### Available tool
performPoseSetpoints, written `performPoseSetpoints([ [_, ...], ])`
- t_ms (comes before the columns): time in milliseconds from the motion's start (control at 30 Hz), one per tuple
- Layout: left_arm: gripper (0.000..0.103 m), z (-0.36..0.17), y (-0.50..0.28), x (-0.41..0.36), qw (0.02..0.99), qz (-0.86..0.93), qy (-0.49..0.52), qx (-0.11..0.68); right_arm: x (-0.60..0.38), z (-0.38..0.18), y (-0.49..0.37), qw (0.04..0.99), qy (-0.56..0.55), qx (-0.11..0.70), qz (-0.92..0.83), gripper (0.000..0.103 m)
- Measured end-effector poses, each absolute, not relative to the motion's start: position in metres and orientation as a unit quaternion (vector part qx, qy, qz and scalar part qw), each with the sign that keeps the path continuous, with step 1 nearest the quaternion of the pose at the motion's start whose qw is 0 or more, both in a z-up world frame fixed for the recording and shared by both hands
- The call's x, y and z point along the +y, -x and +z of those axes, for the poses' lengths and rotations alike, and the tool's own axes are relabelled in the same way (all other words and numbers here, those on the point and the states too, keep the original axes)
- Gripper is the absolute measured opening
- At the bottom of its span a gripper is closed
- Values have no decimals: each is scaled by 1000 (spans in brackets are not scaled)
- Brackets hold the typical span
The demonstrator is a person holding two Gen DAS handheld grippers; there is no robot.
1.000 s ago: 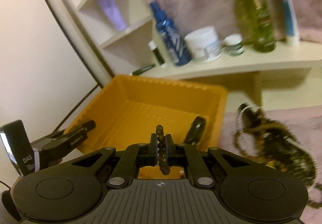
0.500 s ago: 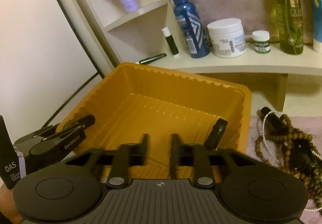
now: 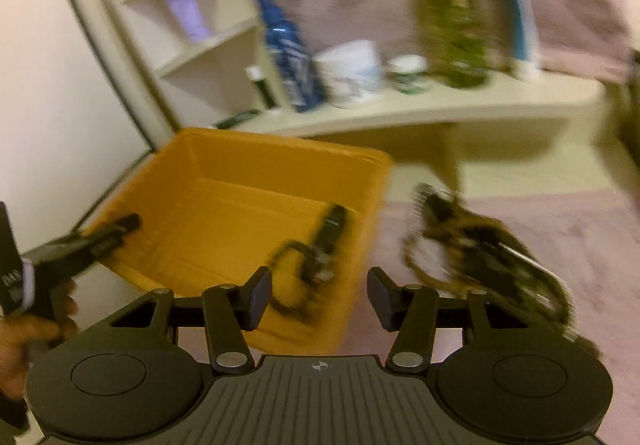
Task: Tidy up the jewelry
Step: 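Return the right tool to the pile and grasp a brown bead strand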
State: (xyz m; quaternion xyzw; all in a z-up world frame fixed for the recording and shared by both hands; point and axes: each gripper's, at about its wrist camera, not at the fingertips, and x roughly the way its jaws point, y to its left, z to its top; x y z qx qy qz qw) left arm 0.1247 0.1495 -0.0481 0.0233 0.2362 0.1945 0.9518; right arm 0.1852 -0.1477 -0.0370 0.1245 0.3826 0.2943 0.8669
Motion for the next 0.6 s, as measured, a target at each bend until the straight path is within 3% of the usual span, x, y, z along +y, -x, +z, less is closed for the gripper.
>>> performPoseSetpoints([
  [600,18,-46,-127,148,951,193,-31,241,-261,-70,-195,891,-102,417,150,53],
])
